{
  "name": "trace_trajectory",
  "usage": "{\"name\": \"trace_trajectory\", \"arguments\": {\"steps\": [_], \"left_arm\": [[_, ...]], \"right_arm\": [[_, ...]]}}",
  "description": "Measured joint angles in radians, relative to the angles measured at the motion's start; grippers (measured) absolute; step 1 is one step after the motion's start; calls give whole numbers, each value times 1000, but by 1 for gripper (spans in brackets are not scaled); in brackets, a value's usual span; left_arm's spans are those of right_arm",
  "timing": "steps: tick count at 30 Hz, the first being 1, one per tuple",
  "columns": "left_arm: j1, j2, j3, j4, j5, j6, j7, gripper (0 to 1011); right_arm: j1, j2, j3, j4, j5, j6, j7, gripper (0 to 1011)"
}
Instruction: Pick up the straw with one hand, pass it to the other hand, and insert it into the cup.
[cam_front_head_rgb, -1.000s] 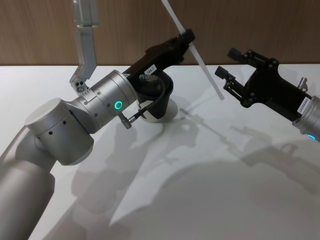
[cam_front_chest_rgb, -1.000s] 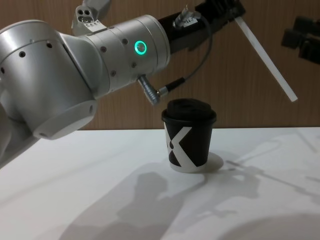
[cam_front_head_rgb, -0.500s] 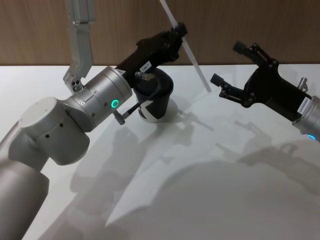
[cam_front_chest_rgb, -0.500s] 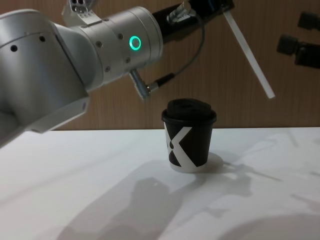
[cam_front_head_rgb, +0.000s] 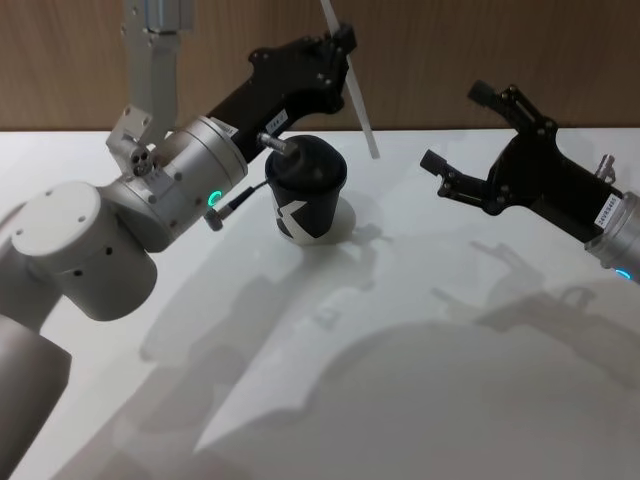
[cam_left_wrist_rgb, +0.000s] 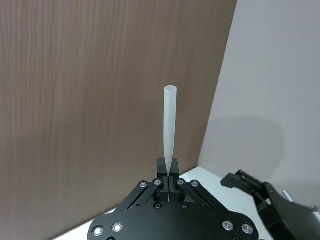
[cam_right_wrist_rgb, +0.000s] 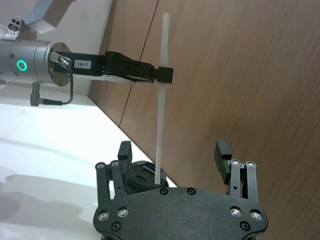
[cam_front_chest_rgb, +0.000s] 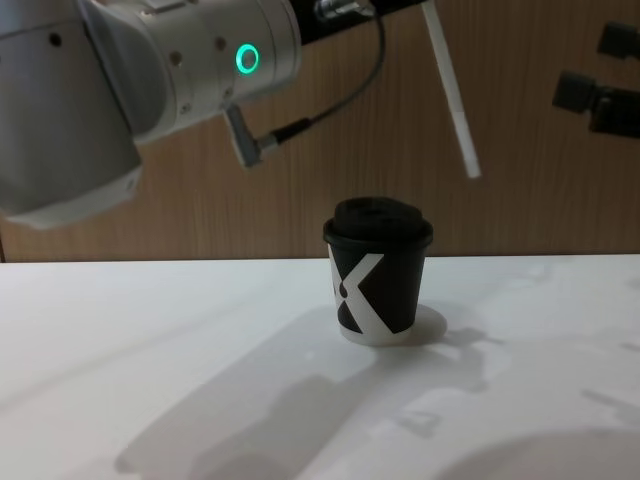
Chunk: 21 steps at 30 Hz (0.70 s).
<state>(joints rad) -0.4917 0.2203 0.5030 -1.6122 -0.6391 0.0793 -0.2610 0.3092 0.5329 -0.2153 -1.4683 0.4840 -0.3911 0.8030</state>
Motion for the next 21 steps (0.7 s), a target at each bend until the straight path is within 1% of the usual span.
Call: {"name": "trace_trajectory", "arguments": {"steps": [2,3,7,8,9,12,15,16,18,21], "left_arm": [[-3,9,3,-8,20,-2,7,6],[-6,19,7,-18,41,-2,13,6],[-15,41,16,-38,90,1,28,6],[-19,48,20,-45,109,6,32,6],[-19,48,20,-45,109,6,32,6],[-30,69,29,-64,152,23,39,6],[-39,84,35,-76,179,37,44,6],[-39,84,35,-76,179,37,44,6],[-46,96,41,-86,203,53,47,7],[-52,104,44,-93,222,68,49,6]], "right_arm": [[0,0,0,0,0,0,0,1001],[0,0,0,0,0,0,0,1001],[0,0,0,0,0,0,0,1001],[0,0,0,0,0,0,0,1001],[0,0,0,0,0,0,0,1001],[0,0,0,0,0,0,0,1001],[0,0,0,0,0,0,0,1001],[0,0,0,0,0,0,0,1001],[0,0,0,0,0,0,0,1001],[0,0,0,0,0,0,0,1001]]}}
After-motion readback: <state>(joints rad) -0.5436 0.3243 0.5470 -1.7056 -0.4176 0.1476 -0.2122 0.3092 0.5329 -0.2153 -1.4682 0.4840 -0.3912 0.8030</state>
